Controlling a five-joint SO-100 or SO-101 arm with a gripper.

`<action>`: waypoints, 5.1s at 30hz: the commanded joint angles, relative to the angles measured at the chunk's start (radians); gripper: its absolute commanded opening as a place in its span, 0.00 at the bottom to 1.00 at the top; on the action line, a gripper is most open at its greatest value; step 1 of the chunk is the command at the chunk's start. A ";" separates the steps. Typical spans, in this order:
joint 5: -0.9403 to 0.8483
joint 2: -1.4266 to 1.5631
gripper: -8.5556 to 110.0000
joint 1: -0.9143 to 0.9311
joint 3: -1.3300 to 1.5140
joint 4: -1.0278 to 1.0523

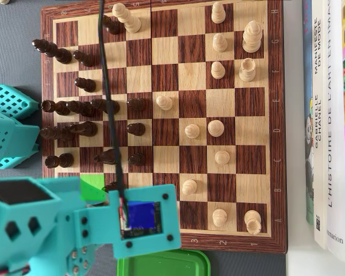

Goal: Play chess

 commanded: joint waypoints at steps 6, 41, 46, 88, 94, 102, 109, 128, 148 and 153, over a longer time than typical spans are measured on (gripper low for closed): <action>0.008 0.137 0.08 -0.003 0.040 0.003; -0.003 0.419 0.08 0.054 0.324 0.201; -0.003 0.422 0.08 0.054 0.373 0.199; -0.066 0.376 0.08 0.123 0.569 -0.104; -0.087 0.374 0.08 0.132 0.571 -0.104; -0.084 0.373 0.08 0.092 0.571 -0.104; -0.084 0.371 0.08 0.092 0.575 -0.140; -0.091 0.310 0.08 0.092 0.575 -0.170; -0.089 0.310 0.08 0.075 0.604 -0.175; -0.087 0.310 0.09 0.075 0.600 -0.175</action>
